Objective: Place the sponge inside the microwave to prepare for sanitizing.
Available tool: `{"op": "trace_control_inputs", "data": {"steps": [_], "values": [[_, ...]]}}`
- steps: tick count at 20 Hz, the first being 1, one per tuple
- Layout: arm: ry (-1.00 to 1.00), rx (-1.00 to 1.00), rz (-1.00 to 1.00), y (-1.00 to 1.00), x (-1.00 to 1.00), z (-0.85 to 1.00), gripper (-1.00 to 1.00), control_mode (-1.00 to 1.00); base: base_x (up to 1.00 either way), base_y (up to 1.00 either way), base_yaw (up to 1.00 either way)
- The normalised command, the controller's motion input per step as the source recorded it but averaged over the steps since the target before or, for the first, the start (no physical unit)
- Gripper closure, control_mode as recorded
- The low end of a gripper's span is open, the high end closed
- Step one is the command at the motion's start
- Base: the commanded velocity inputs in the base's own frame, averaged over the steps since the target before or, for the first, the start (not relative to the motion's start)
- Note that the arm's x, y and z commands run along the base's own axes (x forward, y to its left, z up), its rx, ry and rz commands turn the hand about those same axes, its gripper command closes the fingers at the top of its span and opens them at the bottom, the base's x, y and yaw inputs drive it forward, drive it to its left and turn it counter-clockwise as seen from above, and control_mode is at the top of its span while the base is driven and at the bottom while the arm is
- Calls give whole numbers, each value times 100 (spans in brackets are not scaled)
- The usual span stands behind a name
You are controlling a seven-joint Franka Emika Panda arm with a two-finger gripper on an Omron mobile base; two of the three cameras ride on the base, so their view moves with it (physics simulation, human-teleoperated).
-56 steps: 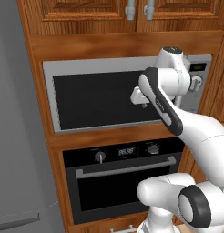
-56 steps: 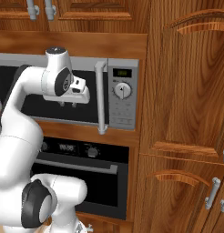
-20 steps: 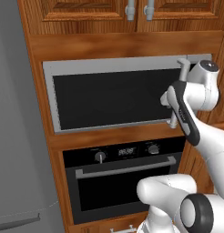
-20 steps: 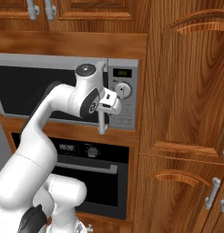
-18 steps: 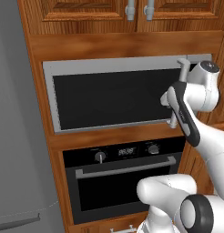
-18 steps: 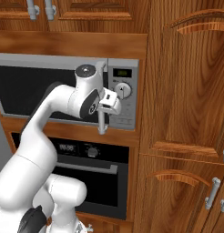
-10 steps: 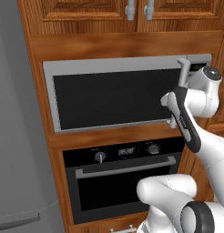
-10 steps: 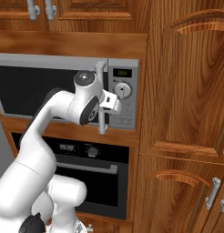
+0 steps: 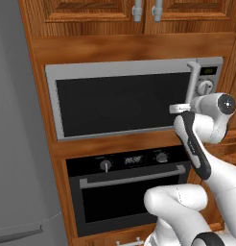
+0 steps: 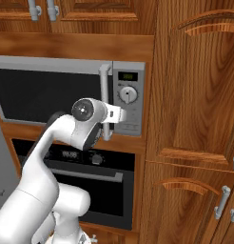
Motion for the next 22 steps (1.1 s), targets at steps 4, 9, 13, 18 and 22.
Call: {"op": "trace_control_inputs", "data": {"steps": [4, 9, 13, 18, 22], "values": [[-31, 0, 6, 0, 9, 0, 100, -100, 0, 0, 0], [-8, 0, 2, 0, 3, 0, 100, -100, 0, 0, 0], [0, 0, 0, 0, -1, 0, 100, -100, 0, 0, 0], [-1, 0, 0, 0, -35, 0, 100, -100, 0, 0, 0], [-1, 0, -4, 1, -58, 0, 100, -100, 0, 0, 0]]}}
